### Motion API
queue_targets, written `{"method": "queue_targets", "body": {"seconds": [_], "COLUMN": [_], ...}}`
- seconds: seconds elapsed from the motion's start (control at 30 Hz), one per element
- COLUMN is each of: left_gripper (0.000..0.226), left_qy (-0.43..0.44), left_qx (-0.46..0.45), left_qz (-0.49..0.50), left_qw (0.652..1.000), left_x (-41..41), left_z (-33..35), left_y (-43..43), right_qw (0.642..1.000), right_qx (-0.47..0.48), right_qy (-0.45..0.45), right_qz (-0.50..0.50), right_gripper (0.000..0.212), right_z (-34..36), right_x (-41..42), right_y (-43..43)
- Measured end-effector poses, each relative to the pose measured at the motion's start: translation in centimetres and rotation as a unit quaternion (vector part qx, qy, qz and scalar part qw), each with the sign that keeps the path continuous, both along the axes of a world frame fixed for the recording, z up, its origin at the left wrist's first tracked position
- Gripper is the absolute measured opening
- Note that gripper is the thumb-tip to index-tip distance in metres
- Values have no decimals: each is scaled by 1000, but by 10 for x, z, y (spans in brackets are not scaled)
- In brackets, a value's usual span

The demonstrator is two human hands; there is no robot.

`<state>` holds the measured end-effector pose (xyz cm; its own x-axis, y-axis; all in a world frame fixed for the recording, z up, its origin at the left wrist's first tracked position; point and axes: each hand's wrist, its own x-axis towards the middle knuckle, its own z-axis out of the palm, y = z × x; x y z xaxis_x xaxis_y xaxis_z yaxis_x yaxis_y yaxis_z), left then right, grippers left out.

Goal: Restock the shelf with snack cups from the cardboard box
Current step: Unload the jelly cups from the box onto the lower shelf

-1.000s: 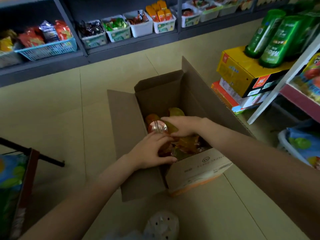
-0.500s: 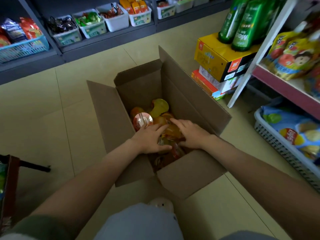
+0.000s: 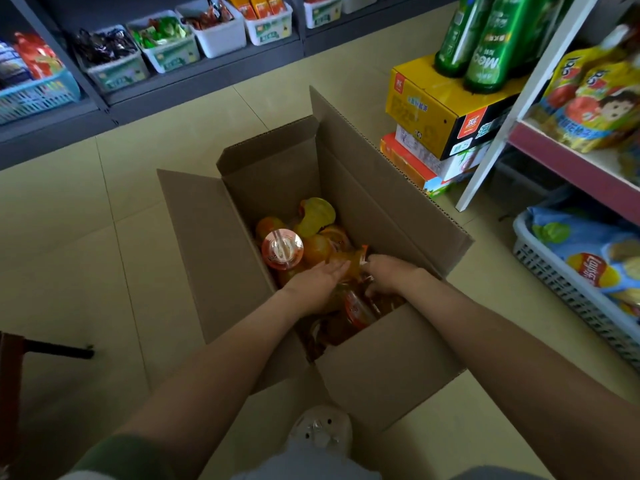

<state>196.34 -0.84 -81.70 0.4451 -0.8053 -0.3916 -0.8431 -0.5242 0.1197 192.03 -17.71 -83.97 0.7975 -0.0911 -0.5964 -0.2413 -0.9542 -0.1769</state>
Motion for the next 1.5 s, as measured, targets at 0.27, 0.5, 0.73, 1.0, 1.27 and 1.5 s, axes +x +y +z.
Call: {"method": "queue_targets", "body": {"seconds": [0.27,0.5,0.73,1.0,1.27,1.5], "left_gripper": [55,56,49,38,35,36], "left_qy": [4,0,-88,-232,-265,-248], "left_qx": [-94,-328,-433,-532,-576,-627], "left_qz": [31,64,8,-116,-212,-257], "left_qw": [995,943,897,806,744,692], "left_x": [13,20,28,61,81,67], "left_z": [-4,10,50,146,263,332], "left_y": [-18,-13,-8,-20,-103,-205], "right_qw": [981,907,826,733,658,640], "right_qx": [85,119,45,21,-47,-152], "right_qy": [-170,-404,-558,-673,-746,-751], "right_qz": [-27,11,68,97,89,60], "right_gripper": [36,46,48,49,42,40], "right_z": [20,43,75,162,275,352], "right_x": [-7,-18,-14,14,7,-25], "right_y": [-2,0,3,-11,-82,-166]}}
